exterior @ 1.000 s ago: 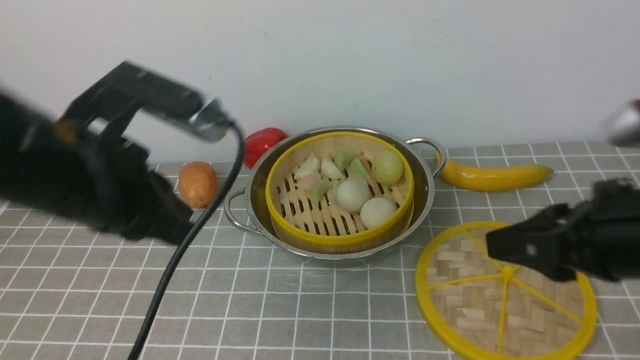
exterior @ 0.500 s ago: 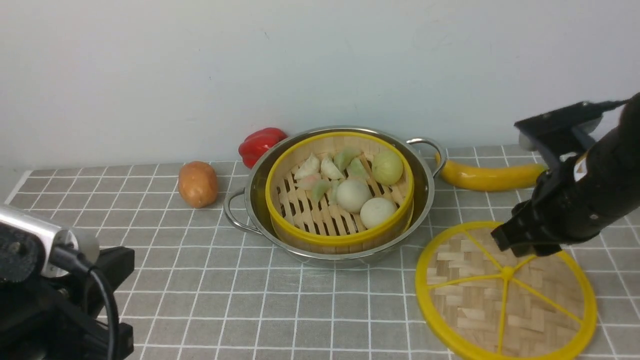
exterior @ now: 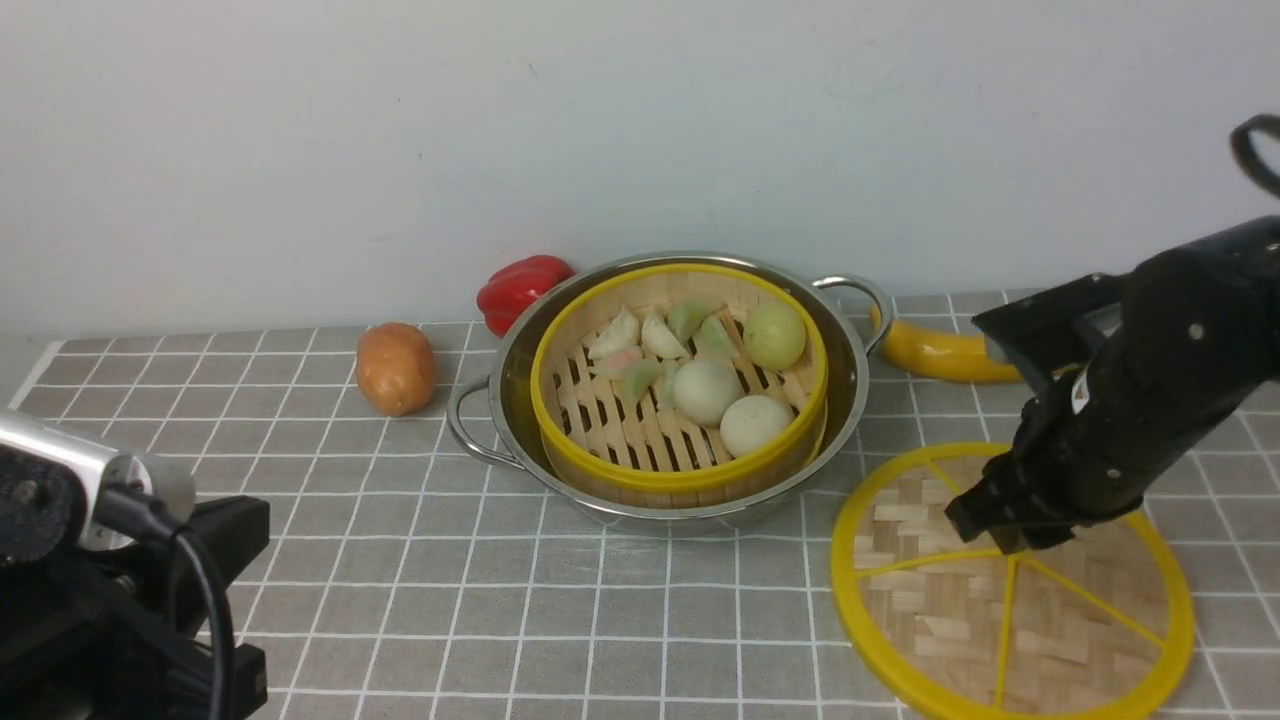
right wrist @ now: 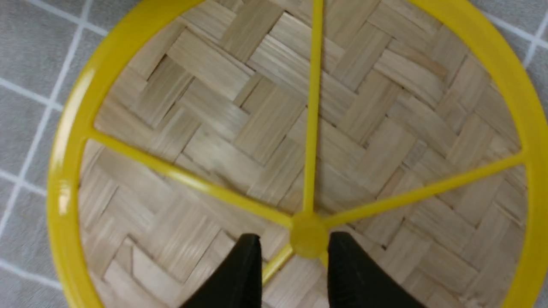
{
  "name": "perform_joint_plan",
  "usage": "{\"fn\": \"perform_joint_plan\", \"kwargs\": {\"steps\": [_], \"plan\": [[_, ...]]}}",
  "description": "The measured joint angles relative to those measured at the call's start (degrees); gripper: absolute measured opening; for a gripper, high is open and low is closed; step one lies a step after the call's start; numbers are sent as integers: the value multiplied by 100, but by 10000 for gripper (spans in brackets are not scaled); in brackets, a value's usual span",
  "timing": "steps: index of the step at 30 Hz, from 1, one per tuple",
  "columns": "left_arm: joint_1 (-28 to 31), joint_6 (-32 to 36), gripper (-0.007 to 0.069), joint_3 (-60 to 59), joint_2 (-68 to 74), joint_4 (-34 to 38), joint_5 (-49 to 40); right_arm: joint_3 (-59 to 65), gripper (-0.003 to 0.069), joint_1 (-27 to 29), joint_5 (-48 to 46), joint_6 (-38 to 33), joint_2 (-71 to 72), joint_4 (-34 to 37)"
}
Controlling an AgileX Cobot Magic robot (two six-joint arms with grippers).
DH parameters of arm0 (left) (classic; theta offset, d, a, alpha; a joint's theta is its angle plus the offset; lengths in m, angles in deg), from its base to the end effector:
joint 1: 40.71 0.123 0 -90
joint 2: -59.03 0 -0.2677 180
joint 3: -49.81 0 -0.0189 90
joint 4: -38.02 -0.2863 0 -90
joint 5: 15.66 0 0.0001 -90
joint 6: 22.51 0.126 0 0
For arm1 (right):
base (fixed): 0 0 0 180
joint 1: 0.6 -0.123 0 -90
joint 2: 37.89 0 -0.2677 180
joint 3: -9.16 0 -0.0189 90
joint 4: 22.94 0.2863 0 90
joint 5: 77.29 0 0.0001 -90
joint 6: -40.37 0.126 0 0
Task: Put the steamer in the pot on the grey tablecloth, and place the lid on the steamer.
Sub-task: 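Move the gripper down to the bamboo steamer lid and grasp its center knob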
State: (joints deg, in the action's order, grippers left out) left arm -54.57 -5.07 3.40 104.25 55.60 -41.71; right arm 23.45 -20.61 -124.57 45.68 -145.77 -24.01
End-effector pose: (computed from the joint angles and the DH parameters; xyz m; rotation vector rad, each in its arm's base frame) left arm 0.1996 -0.0665 0.2677 0.3566 2.0101 -0.2701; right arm 0.3366 0.1207 0.1175 -0.3952 2.9319 0.0384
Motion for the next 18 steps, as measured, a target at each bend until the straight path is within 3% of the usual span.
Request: {"fn": "perform_joint_plan", "kwargs": {"steps": [5, 10, 12, 18], "plan": [[0, 0, 2, 0, 0, 83, -15, -5, 238, 0, 181, 17, -271, -56], [0, -6, 12, 0, 0, 264, -66, -23, 145, 0, 145, 127, -361, -138], [0, -6, 12, 0, -2, 284, -71, -24, 146, 0, 40, 147, -361, -192], [0, -12, 22, 0, -2, 302, -105, -123, 146, 0, -1138, 166, 75, -235]]}}
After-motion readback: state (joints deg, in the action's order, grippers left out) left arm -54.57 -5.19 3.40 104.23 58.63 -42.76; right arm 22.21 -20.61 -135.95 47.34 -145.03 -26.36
